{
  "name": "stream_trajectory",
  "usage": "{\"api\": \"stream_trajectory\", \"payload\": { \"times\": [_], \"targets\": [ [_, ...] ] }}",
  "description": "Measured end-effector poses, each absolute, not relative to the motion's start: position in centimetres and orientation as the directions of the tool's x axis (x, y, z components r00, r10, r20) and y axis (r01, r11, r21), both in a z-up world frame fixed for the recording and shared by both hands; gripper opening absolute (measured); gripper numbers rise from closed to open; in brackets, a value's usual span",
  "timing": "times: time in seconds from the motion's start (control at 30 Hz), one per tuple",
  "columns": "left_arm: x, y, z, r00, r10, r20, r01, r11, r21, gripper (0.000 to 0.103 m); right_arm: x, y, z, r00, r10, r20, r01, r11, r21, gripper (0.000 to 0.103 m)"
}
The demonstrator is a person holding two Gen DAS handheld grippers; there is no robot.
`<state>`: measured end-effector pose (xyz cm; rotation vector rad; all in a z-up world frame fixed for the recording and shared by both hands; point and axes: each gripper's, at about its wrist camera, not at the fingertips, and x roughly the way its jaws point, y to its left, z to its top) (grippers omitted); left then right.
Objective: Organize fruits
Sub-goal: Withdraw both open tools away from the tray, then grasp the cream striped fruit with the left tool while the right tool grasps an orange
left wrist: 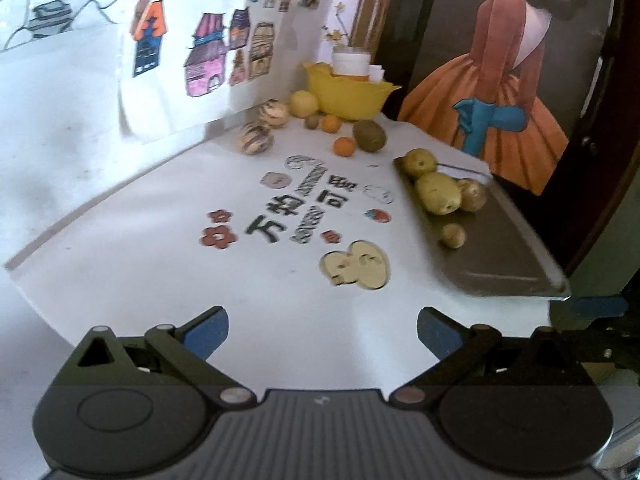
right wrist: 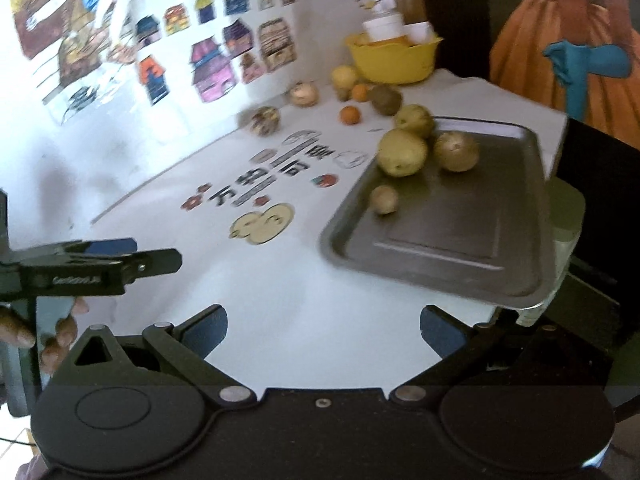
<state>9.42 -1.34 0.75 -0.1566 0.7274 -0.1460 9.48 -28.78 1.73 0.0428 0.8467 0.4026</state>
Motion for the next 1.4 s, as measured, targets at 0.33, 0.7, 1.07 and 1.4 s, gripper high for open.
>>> {"api": "stream_trajectory", "payload": {
  "times": [0.33, 0.7, 1.07, 1.4],
  "targets": [
    [9.4, 2.2, 0.6, 0.725, -0.107, -0.680, 0.010, 0.989, -0.146, 0.102, 10.8, -25.9, 1.4, 0.539, 0.407, -0.737, -0.403, 0.893, 0.199, 0.102],
    [12.1, 4.3, 2.0, 0.732, -0.056, -0.679, -0.012, 0.995, -0.094, 0.102, 14.5, -24.0, 2.6, 0.531, 0.418, -0.737, -0.458, 0.874, 0.165, 0.102],
    [17.1, 3.7, 5.0, 0.792, -0.037, -0.609, 0.034, 0.999, -0.017, 0.102, 20.4, -24.8, 7.2, 0.592, 0.429, -0.682, -0.461, 0.875, 0.150, 0.102],
    [23.6, 3.1, 3.9, 0.825, -0.063, -0.561, 0.099, 0.994, 0.035, 0.102, 30.9, -24.6, 8.1, 0.592, 0.443, -0.673, -0.365, 0.892, 0.265, 0.102]
  ]
}}
